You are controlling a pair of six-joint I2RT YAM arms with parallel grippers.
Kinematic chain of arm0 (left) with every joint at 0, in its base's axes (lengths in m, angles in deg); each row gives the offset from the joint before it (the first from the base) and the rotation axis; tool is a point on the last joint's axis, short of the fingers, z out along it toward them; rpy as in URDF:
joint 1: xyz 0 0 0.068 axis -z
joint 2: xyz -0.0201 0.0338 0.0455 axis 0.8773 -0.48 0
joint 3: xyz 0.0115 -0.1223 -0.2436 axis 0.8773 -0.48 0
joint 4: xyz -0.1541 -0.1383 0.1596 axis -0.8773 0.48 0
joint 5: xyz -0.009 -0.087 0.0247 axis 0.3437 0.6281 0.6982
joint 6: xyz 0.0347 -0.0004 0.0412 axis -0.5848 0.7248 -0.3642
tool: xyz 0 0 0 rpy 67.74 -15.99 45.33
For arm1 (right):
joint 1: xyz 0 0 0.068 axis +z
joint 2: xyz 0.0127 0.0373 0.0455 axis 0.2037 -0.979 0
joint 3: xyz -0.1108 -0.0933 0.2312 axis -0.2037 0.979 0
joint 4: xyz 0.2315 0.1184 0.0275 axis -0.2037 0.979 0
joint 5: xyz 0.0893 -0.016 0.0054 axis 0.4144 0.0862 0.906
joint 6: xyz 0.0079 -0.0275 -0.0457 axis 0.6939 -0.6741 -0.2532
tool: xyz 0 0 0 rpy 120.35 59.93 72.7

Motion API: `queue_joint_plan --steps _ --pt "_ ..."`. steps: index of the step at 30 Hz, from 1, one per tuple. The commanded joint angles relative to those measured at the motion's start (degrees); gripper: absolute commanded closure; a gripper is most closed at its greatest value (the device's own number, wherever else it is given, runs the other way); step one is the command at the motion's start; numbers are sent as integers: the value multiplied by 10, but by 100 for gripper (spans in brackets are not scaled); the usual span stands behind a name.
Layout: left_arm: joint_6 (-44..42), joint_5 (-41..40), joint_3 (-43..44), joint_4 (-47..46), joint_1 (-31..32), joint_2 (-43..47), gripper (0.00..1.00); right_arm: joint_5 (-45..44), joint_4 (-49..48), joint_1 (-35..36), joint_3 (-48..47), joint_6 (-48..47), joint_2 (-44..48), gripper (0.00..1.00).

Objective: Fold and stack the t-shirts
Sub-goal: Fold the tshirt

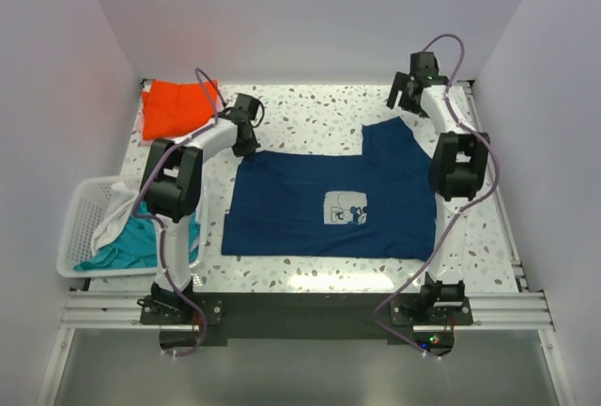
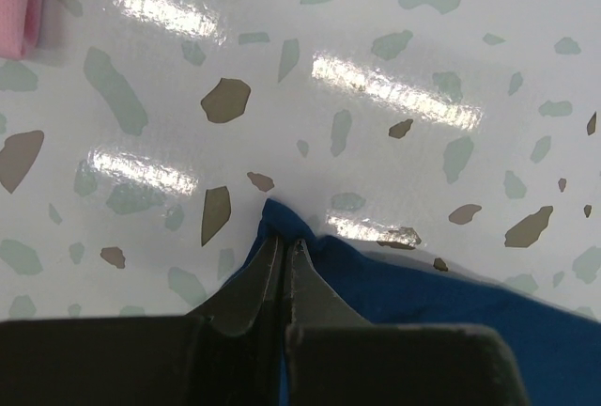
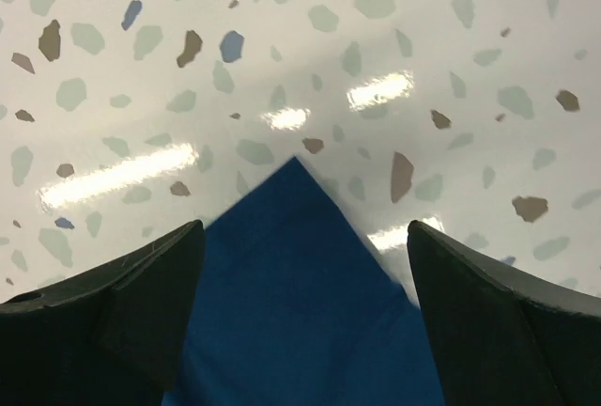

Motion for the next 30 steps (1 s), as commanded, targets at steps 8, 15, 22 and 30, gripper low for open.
queue_joint_plan --steps 8,15,22,30 --pt "-9 9 -8 -10 -4 29 100 -90 1 41 -99 -46 -85 19" --pt "-9 10 -22 -15 -4 34 100 -111 -10 40 -83 -62 -96 26" --pt "-8 5 -30 -16 -4 40 100 -110 -21 32 -55 -54 -103 36" --pt "-6 3 -34 -16 -4 42 100 -63 -36 17 -25 -46 -103 55"
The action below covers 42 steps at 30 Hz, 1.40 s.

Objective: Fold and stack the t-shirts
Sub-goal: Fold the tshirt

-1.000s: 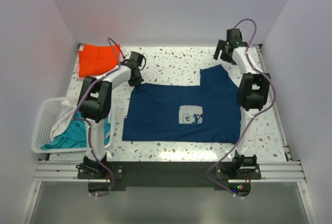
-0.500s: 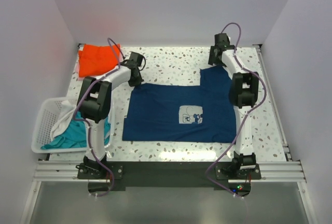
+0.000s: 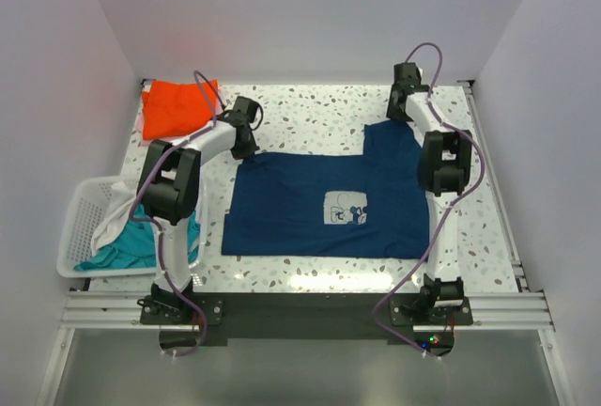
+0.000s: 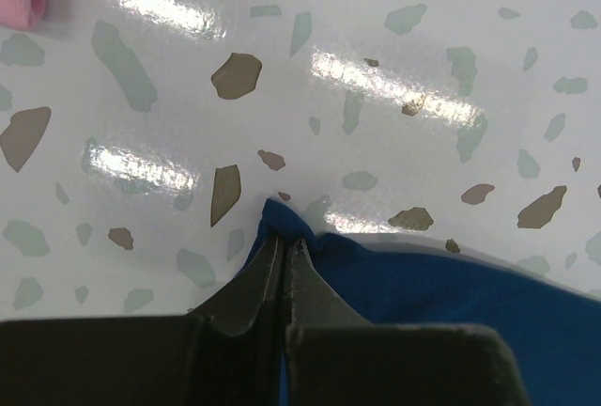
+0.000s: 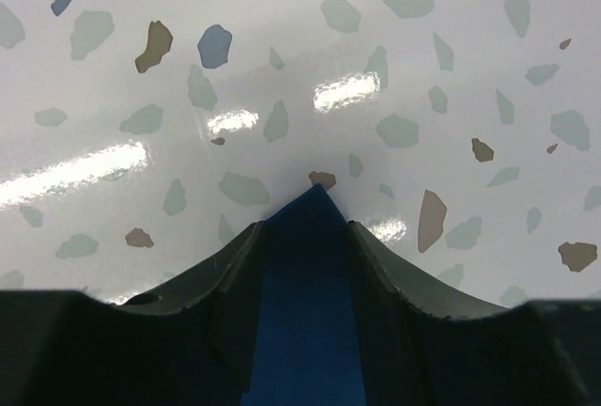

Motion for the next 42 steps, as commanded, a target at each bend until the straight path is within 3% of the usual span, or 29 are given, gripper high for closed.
queue_joint_plan --steps 1,7,11,18,28,42 --pt "-6 -1 -3 -7 -4 23 100 21 0 -11 23 -2 -7 57" --pt "-6 -2 4 -5 -4 21 100 54 -15 -13 38 1 -4 71" --pt "-8 -2 13 -1 -4 21 100 69 -21 -12 43 -4 6 100" --pt "0 15 -25 -36 -4 58 100 75 -68 -12 111 -10 103 100" --pt "1 36 -111 -89 -2 135 100 98 -166 -11 373 -6 322 100" --pt "23 41 -265 -131 3 274 100 72 -146 -10 623 27 622 100"
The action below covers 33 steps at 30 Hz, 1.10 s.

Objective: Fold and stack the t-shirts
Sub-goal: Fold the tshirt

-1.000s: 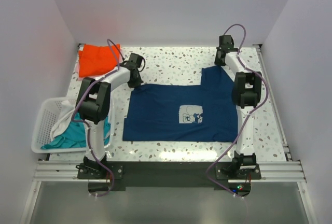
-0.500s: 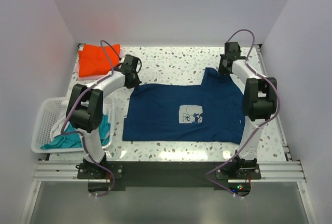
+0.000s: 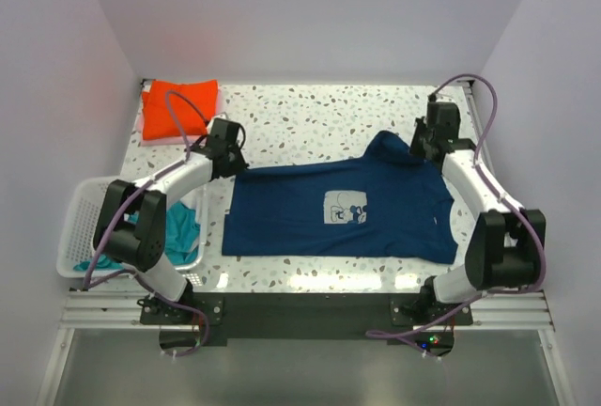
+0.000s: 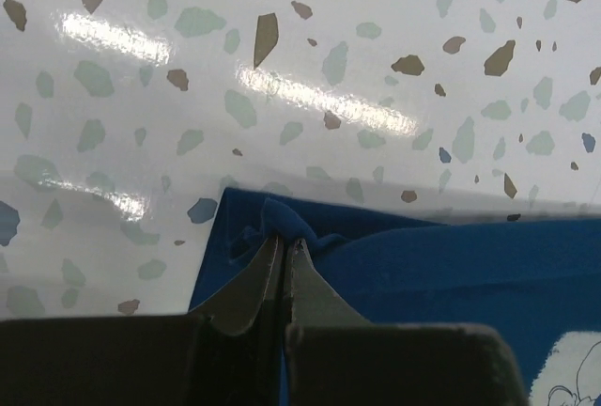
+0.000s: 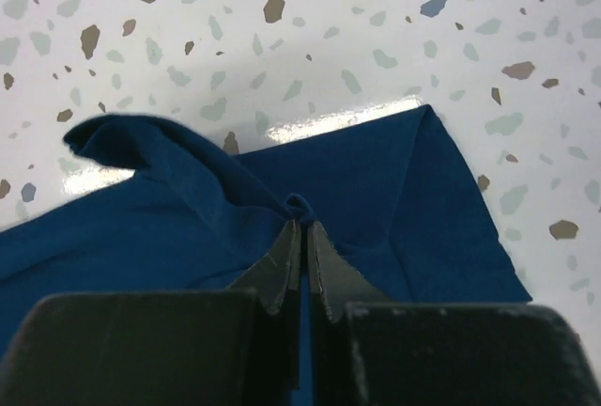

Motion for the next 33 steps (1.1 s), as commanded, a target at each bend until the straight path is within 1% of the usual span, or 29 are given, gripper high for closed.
queue_joint_plan --steps 1,3,8,12,16,19,24,26,28,31,33 --pt "15 0 -34 -34 2 44 100 -27 9 -2 42 13 86 100" --pt "16 0 -48 -38 2 61 100 -32 21 -1 63 14 136 100" --pt "20 -2 -88 -43 2 95 100 -44 60 -2 114 23 205 100" --pt "27 -5 -108 -40 2 120 100 -93 105 -2 141 27 257 100" --pt "33 0 -135 -41 2 150 100 -130 152 -3 146 56 314 100" --pt "37 5 -154 -42 3 167 100 -151 186 -3 153 70 339 100" --pt "44 14 -182 -46 7 188 100 -149 230 -3 163 87 389 100" --pt "46 14 -187 -43 10 196 100 -126 238 -3 166 94 407 100" --pt "51 11 -198 -40 13 208 100 -126 258 -3 169 102 414 100" --pt "57 8 -210 -36 16 224 100 -150 289 -3 170 117 419 100" --pt "60 9 -218 -33 18 231 100 -126 290 -3 178 115 429 100"
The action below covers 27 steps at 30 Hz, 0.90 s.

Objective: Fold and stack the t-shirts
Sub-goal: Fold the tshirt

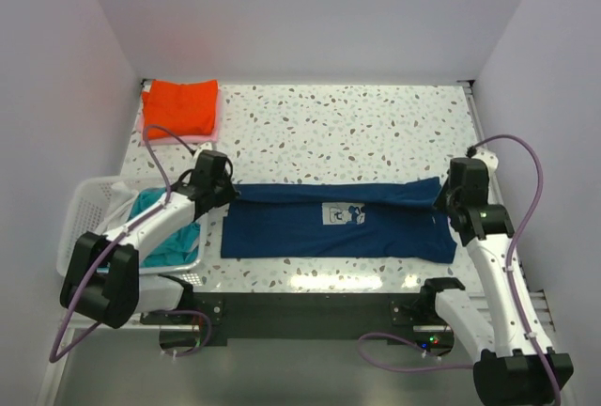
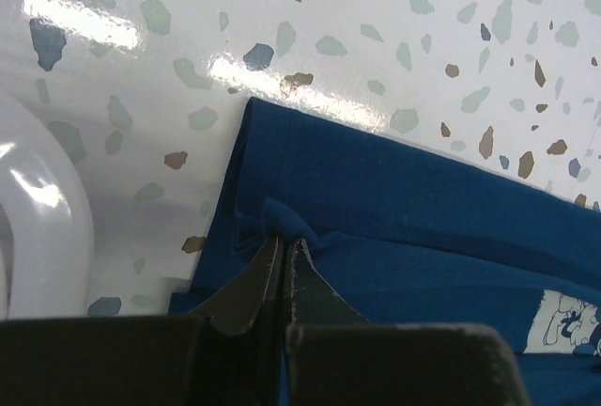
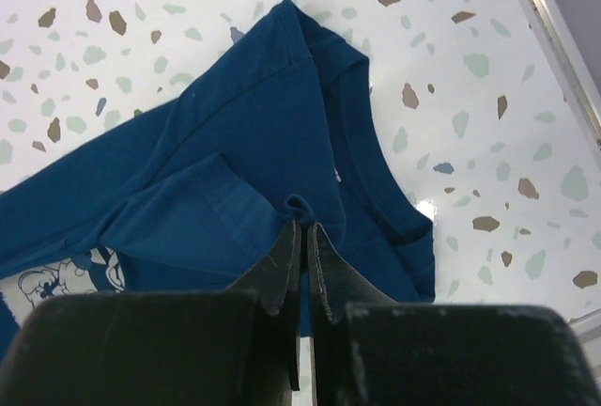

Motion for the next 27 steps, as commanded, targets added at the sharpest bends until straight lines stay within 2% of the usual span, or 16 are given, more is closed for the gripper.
queue_joint_plan --steps 1,11,19,20,22,23,24,25,26,27 --pt "16 -5 -13 -6 6 29 100 -3 37 -2 11 28 17 100" --pt "35 -16 -36 13 17 54 100 -27 93 -3 9 70 47 100" --pt "47 -19 -60 25 19 61 100 -25 118 -3 10 88 27 99" --pt "52 -21 -61 31 19 64 94 -23 124 -3 8 91 26 98" --pt "59 -40 -58 63 21 80 91 -19 144 -3 1 105 31 88" --pt "67 -46 -56 78 22 89 77 -20 151 -3 -2 112 37 84" --pt "73 -62 -52 108 23 111 64 -20 161 -3 -8 120 51 74" --pt "78 -69 -46 125 23 124 62 -19 165 -3 -11 121 60 65" --pt "85 -76 -41 141 23 139 56 -19 169 -3 -16 120 70 58" --pt "89 -87 -31 169 24 168 50 -26 178 -3 -25 124 89 37"
